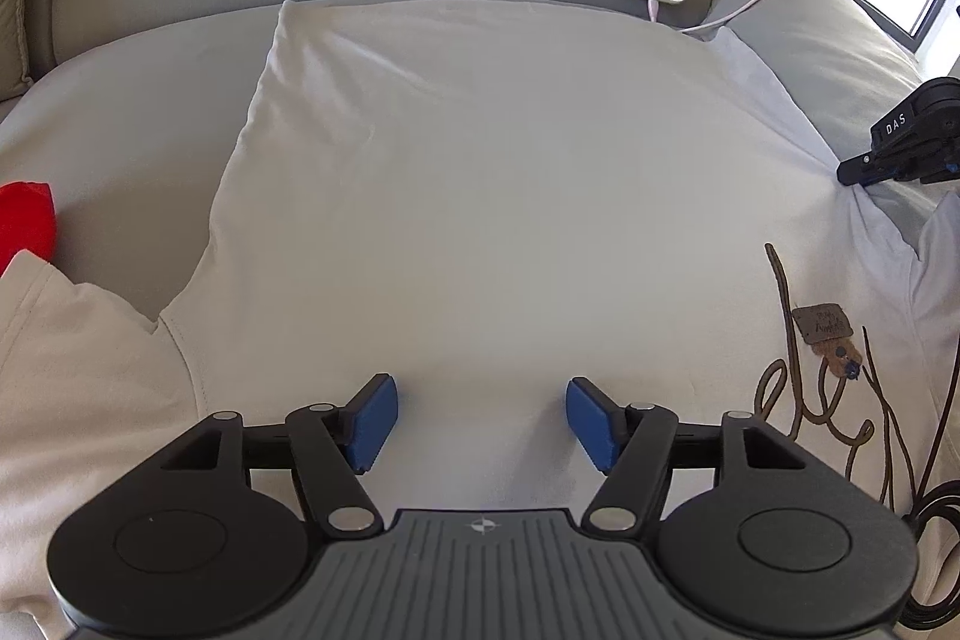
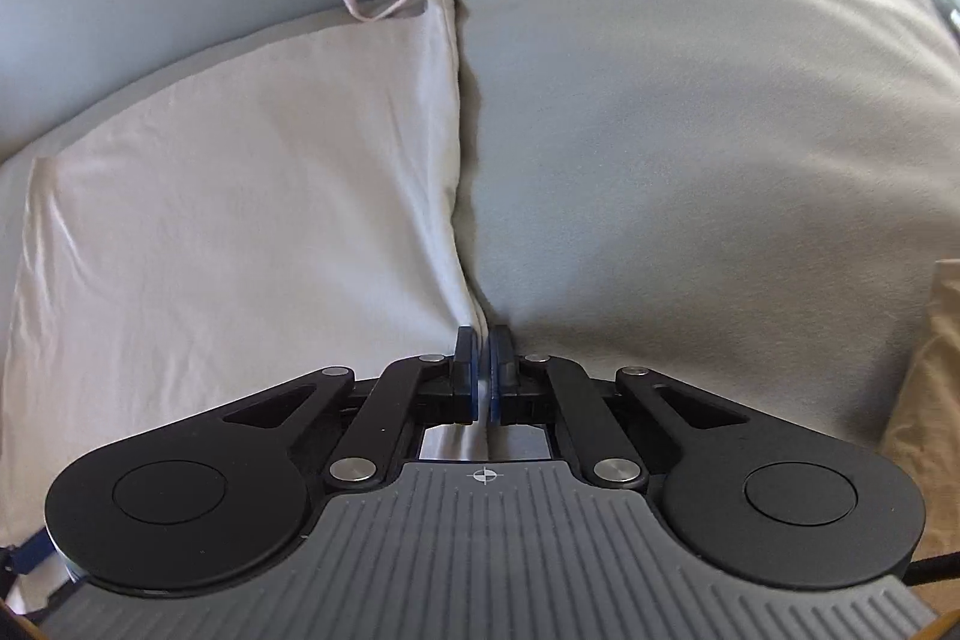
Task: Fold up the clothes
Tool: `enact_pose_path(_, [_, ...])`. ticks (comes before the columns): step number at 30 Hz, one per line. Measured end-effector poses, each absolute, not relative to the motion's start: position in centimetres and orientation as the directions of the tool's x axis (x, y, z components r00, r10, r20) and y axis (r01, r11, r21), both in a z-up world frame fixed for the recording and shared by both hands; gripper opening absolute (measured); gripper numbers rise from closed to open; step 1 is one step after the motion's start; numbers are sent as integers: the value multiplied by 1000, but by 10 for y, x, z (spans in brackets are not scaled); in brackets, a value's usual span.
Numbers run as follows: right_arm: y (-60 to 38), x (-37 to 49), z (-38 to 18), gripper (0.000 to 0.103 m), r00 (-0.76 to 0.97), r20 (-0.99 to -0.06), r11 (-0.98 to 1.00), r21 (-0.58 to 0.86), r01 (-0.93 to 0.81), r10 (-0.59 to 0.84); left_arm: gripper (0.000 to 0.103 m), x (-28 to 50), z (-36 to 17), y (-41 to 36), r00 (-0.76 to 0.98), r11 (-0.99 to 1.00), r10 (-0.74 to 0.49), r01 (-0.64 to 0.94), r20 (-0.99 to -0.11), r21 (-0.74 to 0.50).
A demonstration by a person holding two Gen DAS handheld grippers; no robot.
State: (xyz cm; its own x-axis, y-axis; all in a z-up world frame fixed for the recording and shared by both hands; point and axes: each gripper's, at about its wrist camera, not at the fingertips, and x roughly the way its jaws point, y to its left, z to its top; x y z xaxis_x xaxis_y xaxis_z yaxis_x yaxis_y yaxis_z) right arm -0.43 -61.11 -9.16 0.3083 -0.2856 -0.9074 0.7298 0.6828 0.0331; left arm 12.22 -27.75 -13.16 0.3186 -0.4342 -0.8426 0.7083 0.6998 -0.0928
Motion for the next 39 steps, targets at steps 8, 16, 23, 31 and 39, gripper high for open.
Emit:
enact_pose_path(8, [-585,-34,-48,9,317,-872,690,-31,723,-373,58,106,-109,-265,343,730,-426,677,-837,-94])
enact_pose_path(16, [-504,-102,0,32,563,-787,703,251,665,-252,60,56,-39,-209,272,675,-567,694,-778,-250])
enact_pose_path(23, [-461,-123,-36,38,583,-787,699,301,649,-202,63,37,-62,-215,382,747,-479,650,-790,-138])
enact_pose_path(31, [-443,-136,-107,40,428,-867,739,110,665,-257,64,13,-117,-239,418,722,-397,692,-817,4])
enact_pose_path(39, [-415,-202,-79,44,513,-823,723,199,662,-244,59,-21,-86,-212,501,733,-391,677,-772,68])
